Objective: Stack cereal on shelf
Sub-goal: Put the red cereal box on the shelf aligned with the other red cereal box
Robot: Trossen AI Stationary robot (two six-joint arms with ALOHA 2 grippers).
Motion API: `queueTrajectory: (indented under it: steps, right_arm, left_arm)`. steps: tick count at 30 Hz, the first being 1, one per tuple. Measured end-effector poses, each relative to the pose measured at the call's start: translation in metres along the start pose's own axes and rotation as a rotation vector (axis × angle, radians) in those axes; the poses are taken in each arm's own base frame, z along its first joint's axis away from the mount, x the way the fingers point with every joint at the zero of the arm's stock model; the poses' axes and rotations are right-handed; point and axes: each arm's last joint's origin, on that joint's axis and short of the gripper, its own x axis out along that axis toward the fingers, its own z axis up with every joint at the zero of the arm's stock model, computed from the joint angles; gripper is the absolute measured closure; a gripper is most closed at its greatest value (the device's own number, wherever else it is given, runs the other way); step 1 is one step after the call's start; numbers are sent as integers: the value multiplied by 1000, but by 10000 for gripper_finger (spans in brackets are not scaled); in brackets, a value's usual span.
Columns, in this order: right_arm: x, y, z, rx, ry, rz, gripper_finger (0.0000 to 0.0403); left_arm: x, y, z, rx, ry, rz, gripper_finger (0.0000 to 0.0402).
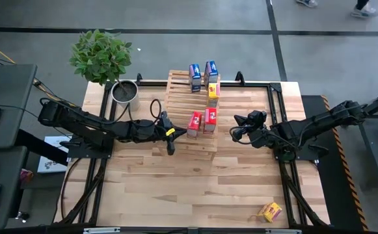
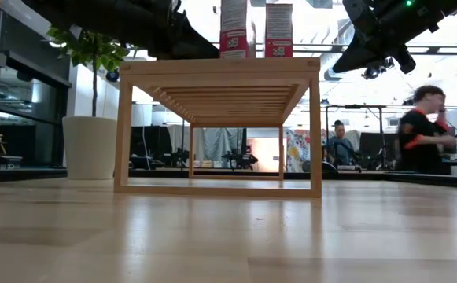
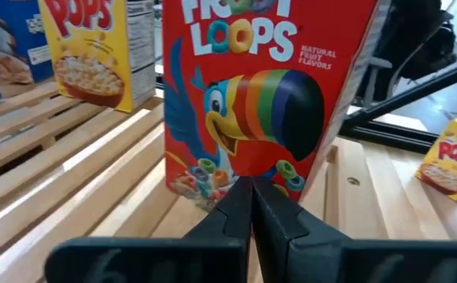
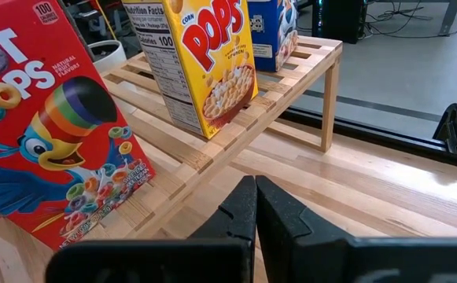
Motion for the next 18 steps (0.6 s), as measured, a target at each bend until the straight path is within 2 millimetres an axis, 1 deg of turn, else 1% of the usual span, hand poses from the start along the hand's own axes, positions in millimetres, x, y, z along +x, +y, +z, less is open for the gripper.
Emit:
queueTrajectory:
  steps: [6, 11, 18]
  right_arm:
    - [0, 0, 0, 0, 0, 0, 402]
    - [0, 0, 0, 0, 0, 0, 402]
    - [0, 0, 0, 0, 0, 0, 402]
  left_arm:
    - [0, 0, 0, -12, 0, -5, 401]
    - [0, -2, 2, -30, -14, -48, 401]
    - [0, -1, 3, -34, -28, -42, 401]
